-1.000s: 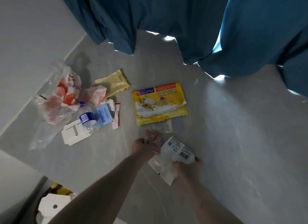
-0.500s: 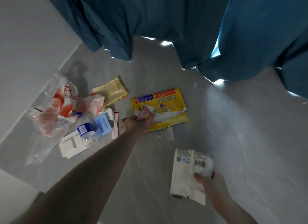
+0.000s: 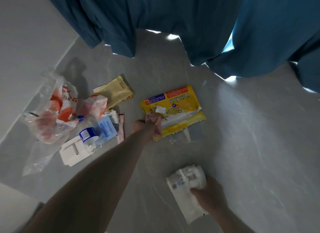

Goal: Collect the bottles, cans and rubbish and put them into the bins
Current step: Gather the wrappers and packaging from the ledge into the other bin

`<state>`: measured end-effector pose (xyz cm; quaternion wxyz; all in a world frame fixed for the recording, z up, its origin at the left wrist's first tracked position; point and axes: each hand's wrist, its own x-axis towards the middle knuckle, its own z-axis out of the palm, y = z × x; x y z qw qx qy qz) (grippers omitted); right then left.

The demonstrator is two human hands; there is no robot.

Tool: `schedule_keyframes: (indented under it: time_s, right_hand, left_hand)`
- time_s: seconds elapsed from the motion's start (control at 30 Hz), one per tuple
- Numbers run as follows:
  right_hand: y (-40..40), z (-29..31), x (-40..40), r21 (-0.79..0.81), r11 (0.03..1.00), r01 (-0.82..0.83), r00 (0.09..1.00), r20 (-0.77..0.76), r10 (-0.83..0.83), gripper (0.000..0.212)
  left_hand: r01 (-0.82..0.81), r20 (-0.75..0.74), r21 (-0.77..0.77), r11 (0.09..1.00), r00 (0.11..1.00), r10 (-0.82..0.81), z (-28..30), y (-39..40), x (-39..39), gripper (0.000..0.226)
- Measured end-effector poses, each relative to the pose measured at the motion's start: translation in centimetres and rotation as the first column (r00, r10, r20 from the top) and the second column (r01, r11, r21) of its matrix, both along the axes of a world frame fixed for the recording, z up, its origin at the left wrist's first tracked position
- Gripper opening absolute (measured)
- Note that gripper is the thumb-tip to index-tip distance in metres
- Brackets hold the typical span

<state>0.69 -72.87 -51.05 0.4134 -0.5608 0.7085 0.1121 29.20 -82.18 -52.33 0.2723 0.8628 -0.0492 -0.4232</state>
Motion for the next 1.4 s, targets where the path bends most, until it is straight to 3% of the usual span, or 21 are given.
schedule_keyframes:
  time_s: [0.1,0.17,0.23,0.37,0.5,0.63,0.73,0.9,1.13,1.27,1.4]
  right_hand:
    - [-4.3,1.4,0.6,-0.045,0.988,0.15,0.985,0.089,-0.145,0.046]
    - [-8.0,2.2,1.5,-0.127,0.971,0.203,0.973,0.136,-0.186,0.056]
    - [-11.3,2.4,2.8,-0.181,0.951,0.249,0.962,0.159,-0.222,0.064]
    - [-14.0,1.3,6.3,-0.155,0.948,0.279,0.951,0.182,-0.25,0.074]
    - [-13.0,-1.5,8.9,-0.162,0.945,0.283,0.955,0.14,-0.262,0.088]
    - [-11.6,-2.6,9.6,-0.135,0.959,0.249,0.968,0.037,-0.247,0.072]
    - [-10.5,-1.4,8.6,-0.078,0.949,0.307,0.949,0.1,-0.299,0.06]
    - [-7.3,5.6,5.2,-0.126,0.936,0.329,0.942,0.104,-0.318,0.048]
    - [-6.3,15.8,-0.5,-0.163,0.985,0.063,0.998,0.001,-0.064,0.039]
    - [-10.8,14.3,0.4,-0.252,0.966,-0.059,0.996,0.057,0.076,0.037]
    - [-16.0,8.0,3.8,-0.23,0.966,-0.119,0.979,0.134,0.152,0.057]
  left_hand:
    - [0.056,-0.086,-0.08,0.995,0.994,-0.062,0.5,0.7,0.7,0.02]
    - [0.133,0.002,-0.134,0.982,0.991,-0.133,2.1,1.9,1.3,0.006]
    - [0.206,0.117,-0.181,0.962,0.975,-0.187,3.8,3.5,1.7,0.011]
    - [0.088,0.109,-0.323,0.942,0.992,-0.056,4.7,6.3,3.1,0.01]
    - [0.006,0.151,-0.369,0.93,0.987,0.053,5.2,8.4,3.7,0.007]
    - [-0.037,0.171,-0.407,0.913,0.978,0.116,6.4,10.7,4.0,0.004]
    - [-0.087,0.161,-0.438,0.895,0.972,0.173,7.9,12.5,4.1,0.008]
    - [-0.158,0.165,-0.419,0.894,0.955,0.246,13.4,16.7,3.4,0.011]
    - [-0.166,0.171,-0.4,0.902,0.953,0.251,23.8,22.9,-1.1,0.014]
    - [-0.175,0.211,-0.436,0.883,0.933,0.29,23.3,24.1,-3.1,0.025]
    - [-0.176,0.28,-0.46,0.87,0.901,0.331,20.8,23.7,-3.9,0.017]
